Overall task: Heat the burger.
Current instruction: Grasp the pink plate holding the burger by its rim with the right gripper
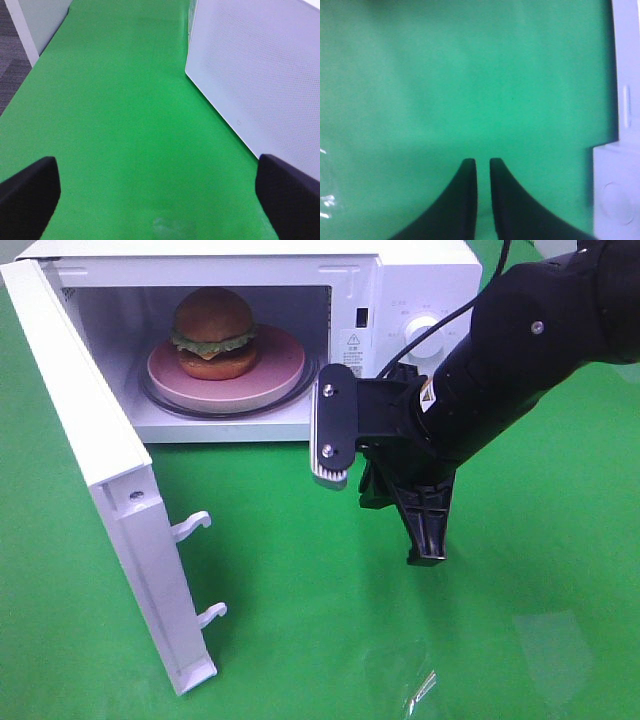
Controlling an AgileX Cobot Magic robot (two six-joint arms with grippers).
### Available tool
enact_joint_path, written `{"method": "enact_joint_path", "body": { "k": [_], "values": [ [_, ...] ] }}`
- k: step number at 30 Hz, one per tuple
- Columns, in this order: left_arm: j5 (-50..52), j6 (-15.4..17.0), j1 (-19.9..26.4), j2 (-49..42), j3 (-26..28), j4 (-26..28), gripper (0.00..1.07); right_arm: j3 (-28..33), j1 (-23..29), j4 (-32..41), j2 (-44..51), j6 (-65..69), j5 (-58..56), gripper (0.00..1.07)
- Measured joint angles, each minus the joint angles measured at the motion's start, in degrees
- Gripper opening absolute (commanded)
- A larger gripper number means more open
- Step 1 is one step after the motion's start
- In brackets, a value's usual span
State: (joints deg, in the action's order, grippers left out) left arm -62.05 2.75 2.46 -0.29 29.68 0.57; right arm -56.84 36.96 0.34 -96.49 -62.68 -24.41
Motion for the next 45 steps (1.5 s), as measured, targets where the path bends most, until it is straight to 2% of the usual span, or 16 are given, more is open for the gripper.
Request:
{"method": "enact_joint_path", "body": {
  "k": [3,6,7,8,9,10,11,12,13,14,15,16,17,18,29,45],
  "values": [
    [0.0,0.0,0.0,0.0,0.0,0.0,0.98,0.0,0.0,-0.34,0.0,-9.68,0.0,0.2],
    [0.0,0.0,0.0,0.0,0.0,0.0,0.98,0.0,0.0,-0.34,0.0,-13.24,0.11,0.24],
    [0.0,0.0,0.0,0.0,0.0,0.0,0.98,0.0,0.0,-0.34,0.0,-15.18,0.74,0.33],
    [0.0,0.0,0.0,0.0,0.0,0.0,0.98,0.0,0.0,-0.34,0.0,-15.18,0.74,0.33],
    [0.0,0.0,0.0,0.0,0.0,0.0,0.98,0.0,0.0,-0.34,0.0,-15.58,1.49,0.43],
    [0.0,0.0,0.0,0.0,0.0,0.0,0.98,0.0,0.0,-0.34,0.0,-15.58,1.49,0.43],
    [0.0,0.0,0.0,0.0,0.0,0.0,0.98,0.0,0.0,-0.34,0.0,-15.64,2.41,0.56],
    [0.0,0.0,0.0,0.0,0.0,0.0,0.98,0.0,0.0,-0.34,0.0,-15.64,2.41,0.56],
    [0.0,0.0,0.0,0.0,0.0,0.0,0.98,0.0,0.0,-0.34,0.0,-15.64,2.58,0.62],
    [0.0,0.0,0.0,0.0,0.0,0.0,0.98,-0.23,0.0,-0.34,0.0,-15.07,2.52,0.74],
    [0.0,0.0,0.0,0.0,0.0,0.0,0.98,-0.23,0.0,-0.34,0.0,-15.07,2.52,0.74],
    [0.0,0.0,0.0,0.0,0.0,0.0,0.98,-0.86,0.0,-0.34,0.0,-13.41,2.52,0.85],
    [0.0,0.0,0.0,0.0,0.0,0.0,0.98,-0.86,0.0,-0.34,0.0,-13.41,2.52,0.85],
    [0.0,0.0,0.0,0.0,0.0,0.0,0.98,-1.95,0.0,-1.26,0.0,-10.37,2.58,0.9],
    [0.0,0.0,0.0,0.0,0.0,0.0,0.98,-9.63,0.0,-13.87,-0.8,1.49,2.86,0.89],
    [0.0,0.0,0.0,0.0,0.0,0.0,0.98,-19.88,0.4,-14.61,-11.97,3.04,5.79,0.87]
  ]
}}
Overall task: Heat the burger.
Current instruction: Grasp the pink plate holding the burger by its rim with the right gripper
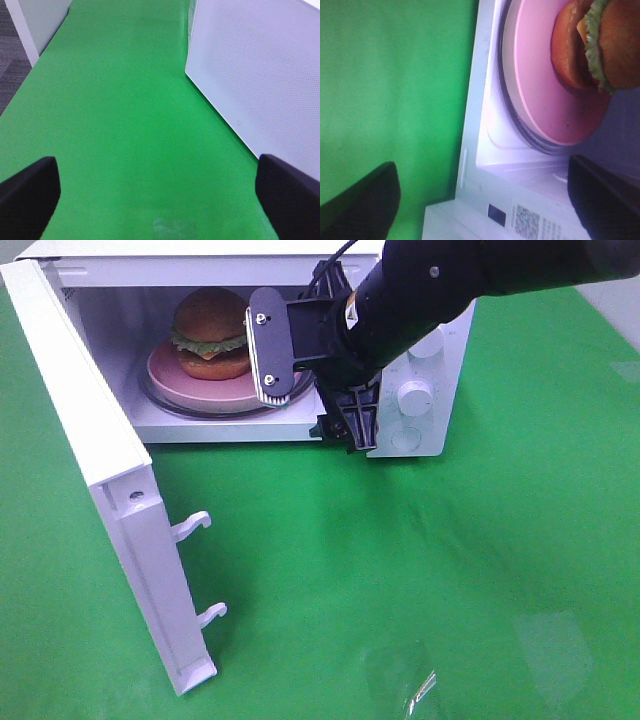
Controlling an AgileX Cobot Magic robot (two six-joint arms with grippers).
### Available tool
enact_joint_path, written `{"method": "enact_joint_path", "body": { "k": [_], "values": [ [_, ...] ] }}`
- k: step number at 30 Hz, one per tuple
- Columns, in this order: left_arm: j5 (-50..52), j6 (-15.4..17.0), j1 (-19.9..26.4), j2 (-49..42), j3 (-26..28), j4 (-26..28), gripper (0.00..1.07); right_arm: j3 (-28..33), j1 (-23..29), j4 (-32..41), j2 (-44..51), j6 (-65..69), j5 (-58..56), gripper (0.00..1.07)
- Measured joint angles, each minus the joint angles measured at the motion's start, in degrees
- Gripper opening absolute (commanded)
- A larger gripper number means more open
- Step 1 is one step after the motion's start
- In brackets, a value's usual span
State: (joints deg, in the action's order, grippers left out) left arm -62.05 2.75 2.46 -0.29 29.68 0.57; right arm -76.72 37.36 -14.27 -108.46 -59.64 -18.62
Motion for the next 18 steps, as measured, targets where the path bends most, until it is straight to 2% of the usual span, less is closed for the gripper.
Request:
{"method": "enact_joint_path", "body": {
  "k": [9,11,18],
  "values": [
    [0.0,0.0,0.0,0.0,0.0,0.0,0.98,-4.87,0.0,0.0,-6.36,1.6,0.8,0.86],
    [0.0,0.0,0.0,0.0,0.0,0.0,0.98,-8.31,0.0,0.0,-9.51,2.46,0.86,0.86],
    [0.0,0.0,0.0,0.0,0.0,0.0,0.98,-12.61,0.0,0.0,-13.75,2.69,0.92,0.85]
  ]
}}
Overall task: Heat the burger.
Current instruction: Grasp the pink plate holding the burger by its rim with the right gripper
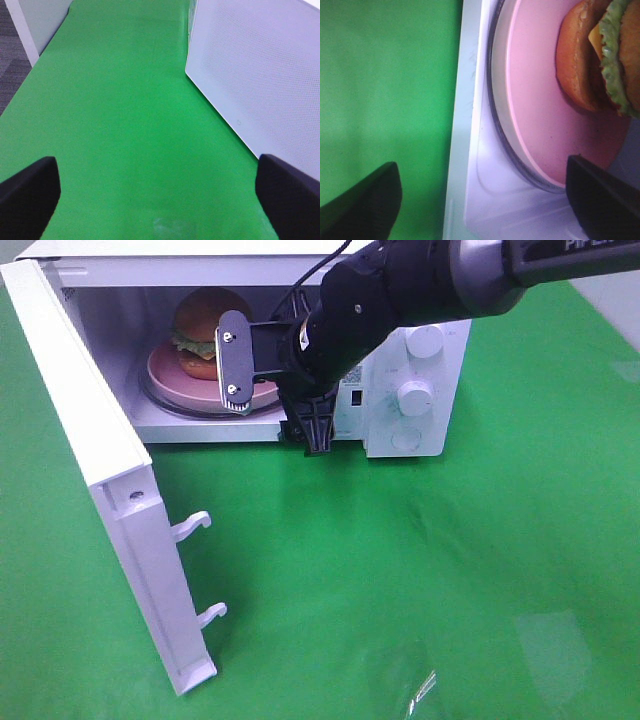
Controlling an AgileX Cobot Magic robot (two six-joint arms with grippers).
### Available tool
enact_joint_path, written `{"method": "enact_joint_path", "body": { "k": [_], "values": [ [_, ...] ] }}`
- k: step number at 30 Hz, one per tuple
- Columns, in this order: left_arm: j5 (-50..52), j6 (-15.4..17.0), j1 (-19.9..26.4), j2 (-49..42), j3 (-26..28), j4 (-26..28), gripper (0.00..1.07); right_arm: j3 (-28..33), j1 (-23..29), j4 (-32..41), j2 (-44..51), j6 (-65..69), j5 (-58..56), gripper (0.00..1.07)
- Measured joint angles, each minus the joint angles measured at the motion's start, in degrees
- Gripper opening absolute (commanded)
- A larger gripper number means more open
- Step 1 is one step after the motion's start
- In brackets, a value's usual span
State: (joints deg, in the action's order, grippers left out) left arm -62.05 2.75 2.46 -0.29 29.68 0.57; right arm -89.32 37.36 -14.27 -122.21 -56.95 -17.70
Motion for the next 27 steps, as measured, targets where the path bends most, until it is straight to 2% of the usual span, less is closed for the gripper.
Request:
{"method": "enact_joint_path", "body": {
  "k": [21,27],
  "values": [
    [0.0,0.0,0.0,0.0,0.0,0.0,0.98,-14.15,0.0,0.0,-11.63,1.38,-2.92,0.82],
    [0.0,0.0,0.0,0.0,0.0,0.0,0.98,-16.39,0.0,0.0,-12.49,1.38,-3.38,0.8]
  ]
}}
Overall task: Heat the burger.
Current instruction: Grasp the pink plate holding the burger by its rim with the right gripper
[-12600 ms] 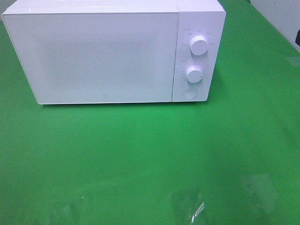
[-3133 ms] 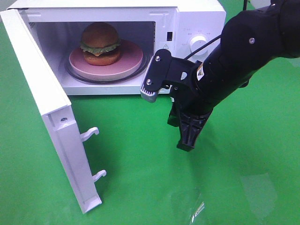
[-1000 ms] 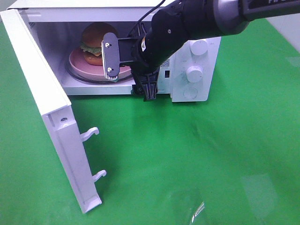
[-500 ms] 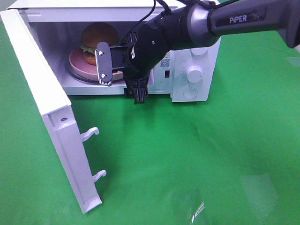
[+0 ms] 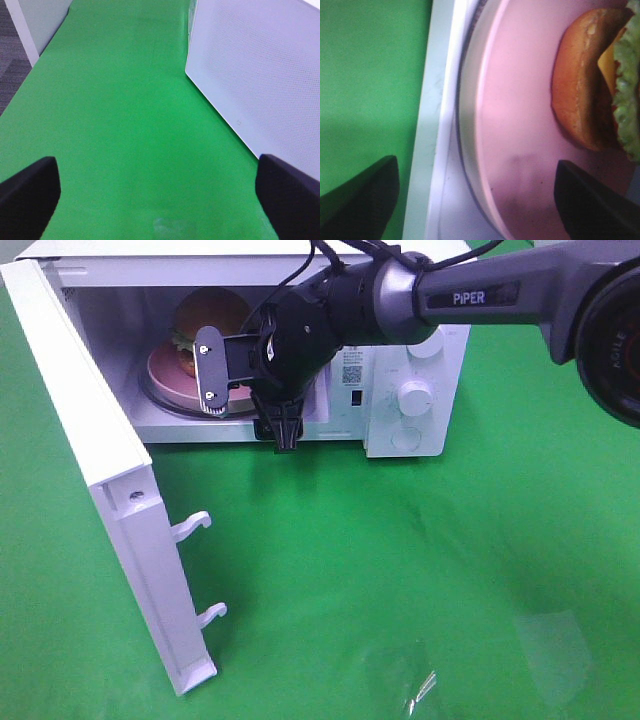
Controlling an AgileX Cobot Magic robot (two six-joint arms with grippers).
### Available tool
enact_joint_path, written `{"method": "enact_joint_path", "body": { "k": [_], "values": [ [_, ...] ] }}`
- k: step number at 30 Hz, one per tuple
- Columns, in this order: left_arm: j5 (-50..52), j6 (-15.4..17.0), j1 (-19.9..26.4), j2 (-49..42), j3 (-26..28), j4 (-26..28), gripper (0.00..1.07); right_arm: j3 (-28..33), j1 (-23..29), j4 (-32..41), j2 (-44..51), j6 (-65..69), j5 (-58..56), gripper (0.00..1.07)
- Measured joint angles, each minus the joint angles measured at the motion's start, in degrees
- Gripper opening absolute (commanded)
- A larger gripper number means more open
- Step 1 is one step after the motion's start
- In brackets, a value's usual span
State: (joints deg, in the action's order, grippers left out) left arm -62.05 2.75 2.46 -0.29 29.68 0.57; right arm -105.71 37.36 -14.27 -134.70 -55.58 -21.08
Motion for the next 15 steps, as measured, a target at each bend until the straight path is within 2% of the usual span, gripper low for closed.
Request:
{"method": "enact_joint_path", "body": {
  "k": [15],
  "values": [
    [0.0,0.0,0.0,0.0,0.0,0.0,0.98,-7.51,0.8,-0.92,-4.13,0.0,-2.64,0.79]
  ]
}}
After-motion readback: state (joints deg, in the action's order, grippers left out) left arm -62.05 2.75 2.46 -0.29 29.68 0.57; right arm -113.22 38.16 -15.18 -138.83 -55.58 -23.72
